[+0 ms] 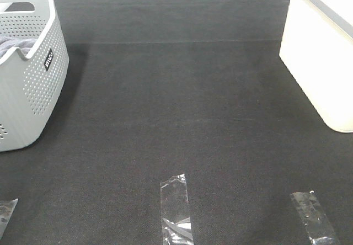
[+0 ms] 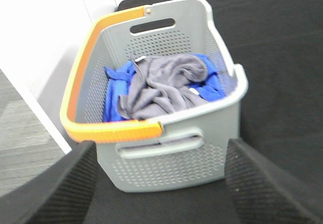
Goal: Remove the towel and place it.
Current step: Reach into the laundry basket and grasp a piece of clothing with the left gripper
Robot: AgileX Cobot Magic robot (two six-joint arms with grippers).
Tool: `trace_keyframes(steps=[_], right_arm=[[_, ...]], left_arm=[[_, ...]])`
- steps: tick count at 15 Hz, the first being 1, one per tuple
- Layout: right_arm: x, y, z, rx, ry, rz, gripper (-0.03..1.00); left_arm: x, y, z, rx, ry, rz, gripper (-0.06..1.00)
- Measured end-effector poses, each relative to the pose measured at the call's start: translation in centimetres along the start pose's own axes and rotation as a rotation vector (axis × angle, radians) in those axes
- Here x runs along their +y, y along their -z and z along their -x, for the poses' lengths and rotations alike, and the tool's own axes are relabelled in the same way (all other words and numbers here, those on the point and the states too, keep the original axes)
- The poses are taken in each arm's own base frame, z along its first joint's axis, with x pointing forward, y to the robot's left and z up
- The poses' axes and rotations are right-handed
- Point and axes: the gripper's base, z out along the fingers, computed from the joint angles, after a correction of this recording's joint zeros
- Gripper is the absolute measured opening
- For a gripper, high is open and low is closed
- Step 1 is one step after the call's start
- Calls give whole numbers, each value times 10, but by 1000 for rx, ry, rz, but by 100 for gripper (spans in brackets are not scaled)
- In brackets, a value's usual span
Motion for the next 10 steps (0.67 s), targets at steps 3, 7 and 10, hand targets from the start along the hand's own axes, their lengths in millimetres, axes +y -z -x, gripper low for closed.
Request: trace_keyframes(steps=[3,7,10], right_arm=[[0,0,0,0,0,0,88],[0,0,0,0,0,0,88],[0,0,0,0,0,0,88]], left_arm=[[1,-72,26,141,3,26,68],[2,-163,48,329,18,57,68],[10,-237,49,437,60,88,67]])
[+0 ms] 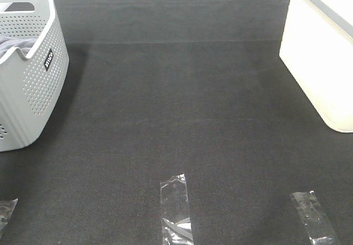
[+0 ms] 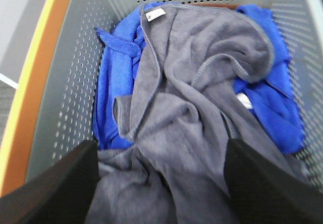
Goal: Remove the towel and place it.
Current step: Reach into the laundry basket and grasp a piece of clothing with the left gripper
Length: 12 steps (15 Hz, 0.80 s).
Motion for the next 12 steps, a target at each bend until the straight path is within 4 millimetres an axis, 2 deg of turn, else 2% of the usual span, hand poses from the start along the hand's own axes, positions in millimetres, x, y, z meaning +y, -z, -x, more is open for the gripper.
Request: trace_keyframes(steps=[2,3,5,7,8,9,12], right_arm=[[0,0,0,0,0,0,88],[0,0,0,0,0,0,88],[0,0,0,0,0,0,88],[0,0,0,0,0,0,88],[0,0,0,0,0,0,88],[0,0,0,0,0,0,88],[0,0,0,0,0,0,88]], left_arm=[[3,-48,16,64,17,19,65],[6,-80,26,105,27,36,65],[7,-114,43,131,37,55,65],[9,-142,61,160,58,78,65],[9,-147,64,169,64,84,64],[10,-166,74,197,80,102,64],[10,-196,85,241,106,128,64]])
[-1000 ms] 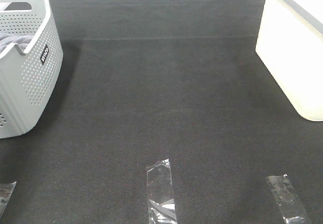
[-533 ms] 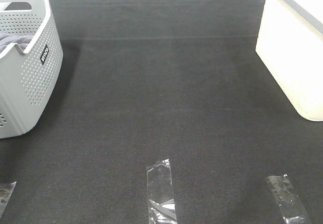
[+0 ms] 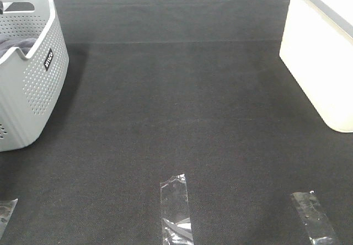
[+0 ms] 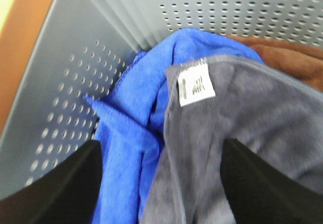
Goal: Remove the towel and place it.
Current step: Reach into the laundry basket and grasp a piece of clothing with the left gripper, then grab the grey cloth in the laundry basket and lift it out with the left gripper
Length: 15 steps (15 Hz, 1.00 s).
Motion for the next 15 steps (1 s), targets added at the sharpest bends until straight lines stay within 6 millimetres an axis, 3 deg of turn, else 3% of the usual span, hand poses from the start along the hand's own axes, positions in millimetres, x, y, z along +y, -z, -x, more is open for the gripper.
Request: trace_keyframes(steps=[6,10,11,14,15], right_arm=[[0,0,0,0,0,0,88],[0,0,0,0,0,0,88],[0,0,0,0,0,0,88],[0,0,0,0,0,0,88],[0,0,0,0,0,0,88]], left_arm=[[-15,-38,1,19,42,-47,64],[-18,-53,-6,35,22,-35,57],[-18,-54,-6,35,21,-35,53],[-18,-54,-5,19,22,-39,24],[-18,-54,-5,19,22,-39,24]])
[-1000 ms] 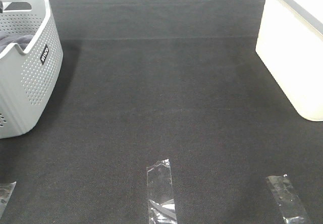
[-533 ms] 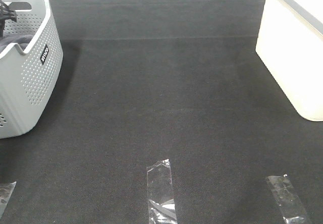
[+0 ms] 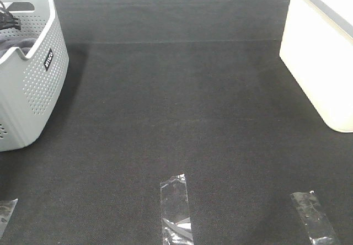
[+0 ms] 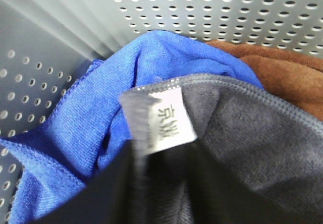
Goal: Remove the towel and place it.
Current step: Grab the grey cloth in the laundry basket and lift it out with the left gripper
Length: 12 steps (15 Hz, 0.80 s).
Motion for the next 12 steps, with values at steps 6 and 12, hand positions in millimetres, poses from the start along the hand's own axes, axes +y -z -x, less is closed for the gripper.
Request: trace_keyframes(steps=[6,12], right_arm=[[0,0,0,0,0,0,88],[0,0,0,0,1,-3,88]], left_arm=[[1,7,3,-12,-16,-4,0],[12,112,37,-140,-35,-125,0]])
